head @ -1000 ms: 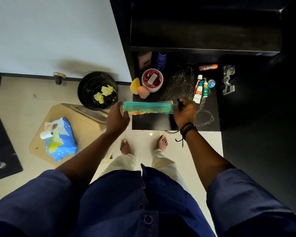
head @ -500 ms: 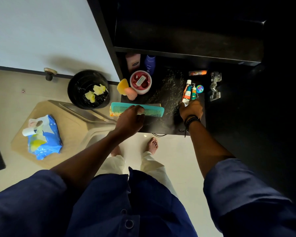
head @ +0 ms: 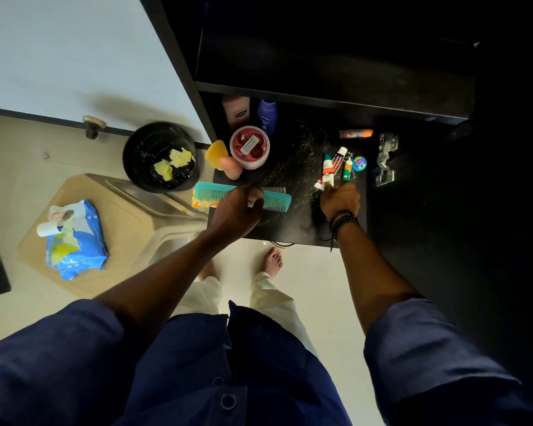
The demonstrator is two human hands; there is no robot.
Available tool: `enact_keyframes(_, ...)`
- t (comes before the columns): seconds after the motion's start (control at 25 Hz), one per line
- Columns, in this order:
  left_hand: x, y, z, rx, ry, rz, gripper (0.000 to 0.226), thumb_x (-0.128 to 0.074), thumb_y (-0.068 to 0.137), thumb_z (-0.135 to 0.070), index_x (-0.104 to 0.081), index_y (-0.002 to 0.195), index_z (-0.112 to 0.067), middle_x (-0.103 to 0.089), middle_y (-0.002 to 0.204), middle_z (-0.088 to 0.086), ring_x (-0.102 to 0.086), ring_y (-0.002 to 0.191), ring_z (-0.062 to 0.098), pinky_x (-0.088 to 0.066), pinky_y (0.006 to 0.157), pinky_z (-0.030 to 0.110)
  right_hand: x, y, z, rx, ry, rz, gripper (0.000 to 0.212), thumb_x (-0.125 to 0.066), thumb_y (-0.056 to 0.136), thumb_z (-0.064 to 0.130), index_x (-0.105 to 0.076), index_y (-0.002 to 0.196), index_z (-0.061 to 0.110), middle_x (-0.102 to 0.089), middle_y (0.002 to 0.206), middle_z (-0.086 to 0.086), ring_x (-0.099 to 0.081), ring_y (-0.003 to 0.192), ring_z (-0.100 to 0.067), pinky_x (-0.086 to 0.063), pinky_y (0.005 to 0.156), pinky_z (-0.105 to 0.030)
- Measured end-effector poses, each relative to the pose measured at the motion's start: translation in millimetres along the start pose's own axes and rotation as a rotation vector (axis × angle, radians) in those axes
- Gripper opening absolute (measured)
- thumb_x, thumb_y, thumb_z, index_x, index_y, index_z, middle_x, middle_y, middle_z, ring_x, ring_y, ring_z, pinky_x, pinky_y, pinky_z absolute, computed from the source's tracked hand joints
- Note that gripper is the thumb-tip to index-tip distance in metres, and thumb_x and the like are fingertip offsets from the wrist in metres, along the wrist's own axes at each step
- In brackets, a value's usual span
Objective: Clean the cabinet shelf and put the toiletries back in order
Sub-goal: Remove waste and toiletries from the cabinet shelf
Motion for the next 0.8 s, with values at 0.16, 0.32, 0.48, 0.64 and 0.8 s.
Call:
enact_keyframes(0.16,2,0,4,0.019,-0.017,-0.016,0.015,-0.054,0.093,-0.015,-0.062,0.106,-0.011,-0.065,0.122,0.005,-0.064,0.108,0.023,-0.047,0.08,0.016,10,-21,20,0.023,0.177,-0.196,0.029,-0.05,0.094,0.024,-0.063,0.108,0.002,-0.066,0.111,-0.021,-0.062,0.103,-0.036,-0.049,0.084,-0.036)
enact_keyframes(0.32,6,1,12,0.058,-0.047,-0.021,0.018,-0.055,0.093,-0.017,-0.061,0.109,-0.01,-0.065,0.119,0.005,-0.064,0.107,0.022,-0.043,0.07,0.008,-42,-30,54,0.074,0.398,0.107,0.02,-0.06,0.089,0.02,-0.073,0.094,0.006,-0.073,0.093,-0.017,-0.067,0.08,-0.026,-0.056,0.075,-0.033)
enact_keyframes(0.48,9,3,17,0.09,-0.056,0.023,0.027,-0.056,0.093,-0.021,-0.057,0.118,-0.009,-0.062,0.124,0.006,-0.063,0.11,0.022,-0.047,0.075,0.016,-81,-37,70,0.013,0.391,0.361,0.028,-0.056,0.093,0.028,-0.071,0.09,0.005,-0.067,0.08,-0.007,-0.06,0.066,-0.02,-0.046,0.056,-0.023)
enact_keyframes(0.64,8,2,22,0.105,-0.08,0.067,0.026,-0.054,0.095,-0.022,-0.055,0.117,-0.008,-0.06,0.126,0.008,-0.061,0.113,0.024,-0.051,0.084,0.023,-35,-26,60,0.02,0.277,0.032,0.023,-0.058,0.09,0.033,-0.063,0.088,0.011,-0.067,0.099,-0.008,-0.061,0.086,-0.02,-0.043,0.073,-0.025)
enact_keyframes(0.8,5,1,24,0.118,-0.106,0.096,0.027,-0.054,0.095,-0.023,-0.056,0.117,-0.009,-0.06,0.127,0.007,-0.063,0.109,0.024,-0.05,0.083,0.023,-3,-6,6,-0.215,0.166,-0.093,0.049,-0.057,0.09,0.042,-0.048,0.122,0.005,-0.057,0.126,-0.013,-0.057,0.115,-0.03,-0.045,0.094,-0.034)
Point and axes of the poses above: each hand's wrist, its own y-axis towards the middle knuckle, its own x-axis out of the back of the hand, z = x × y, the point moved 8 cm from there along y, towards the middle knuckle
